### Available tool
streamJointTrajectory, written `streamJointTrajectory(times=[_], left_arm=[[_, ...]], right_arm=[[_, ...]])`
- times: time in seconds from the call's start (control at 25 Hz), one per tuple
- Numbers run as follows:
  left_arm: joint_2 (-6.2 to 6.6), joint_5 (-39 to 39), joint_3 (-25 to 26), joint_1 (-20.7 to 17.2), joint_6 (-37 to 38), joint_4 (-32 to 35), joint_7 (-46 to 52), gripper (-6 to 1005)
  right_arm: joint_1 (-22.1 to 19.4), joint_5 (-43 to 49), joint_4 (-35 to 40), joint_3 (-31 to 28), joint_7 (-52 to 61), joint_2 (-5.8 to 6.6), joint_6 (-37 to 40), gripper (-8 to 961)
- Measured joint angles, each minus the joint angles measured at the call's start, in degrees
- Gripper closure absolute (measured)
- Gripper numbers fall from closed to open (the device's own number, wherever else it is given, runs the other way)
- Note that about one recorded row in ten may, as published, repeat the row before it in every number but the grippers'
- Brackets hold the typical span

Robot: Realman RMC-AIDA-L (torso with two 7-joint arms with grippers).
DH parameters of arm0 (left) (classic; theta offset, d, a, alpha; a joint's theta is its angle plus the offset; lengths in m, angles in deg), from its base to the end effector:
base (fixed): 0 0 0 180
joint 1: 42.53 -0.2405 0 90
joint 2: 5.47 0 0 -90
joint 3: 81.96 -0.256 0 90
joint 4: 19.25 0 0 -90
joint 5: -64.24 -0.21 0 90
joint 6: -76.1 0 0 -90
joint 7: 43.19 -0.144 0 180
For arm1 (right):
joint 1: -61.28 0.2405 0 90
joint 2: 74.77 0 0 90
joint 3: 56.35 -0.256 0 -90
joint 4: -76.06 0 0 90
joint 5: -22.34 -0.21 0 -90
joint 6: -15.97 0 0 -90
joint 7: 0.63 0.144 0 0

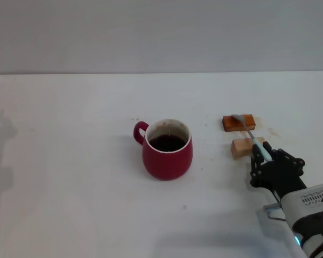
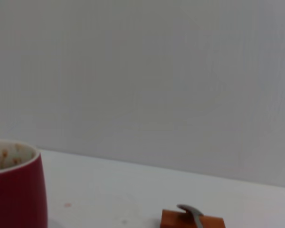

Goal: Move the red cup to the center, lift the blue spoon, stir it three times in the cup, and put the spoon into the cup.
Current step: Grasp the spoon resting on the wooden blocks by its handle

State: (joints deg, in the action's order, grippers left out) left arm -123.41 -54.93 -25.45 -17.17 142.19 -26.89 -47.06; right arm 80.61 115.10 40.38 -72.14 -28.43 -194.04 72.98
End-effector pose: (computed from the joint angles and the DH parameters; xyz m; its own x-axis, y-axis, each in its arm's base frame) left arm -0.3647 0.3347 0.0362 0.7897 -0.0565 0.6108 0.6090 0.1921 -0.7696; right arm 0.2851 0.2729 -0.1141 0.8004 -0.1767 -0.5728 -0.5994 -0.2425 -0.7628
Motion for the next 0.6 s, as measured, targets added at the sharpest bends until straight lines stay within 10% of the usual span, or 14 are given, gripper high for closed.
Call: streamJointTrajectory(times=[0.6], left_arm=[[0.00, 0.00, 0.00, -0.22, 0.04, -0.19, 0.00, 842]], right_arm=[[-0.10, -0.10, 0.18, -0.99, -0.33, 0.19, -5.15, 807]])
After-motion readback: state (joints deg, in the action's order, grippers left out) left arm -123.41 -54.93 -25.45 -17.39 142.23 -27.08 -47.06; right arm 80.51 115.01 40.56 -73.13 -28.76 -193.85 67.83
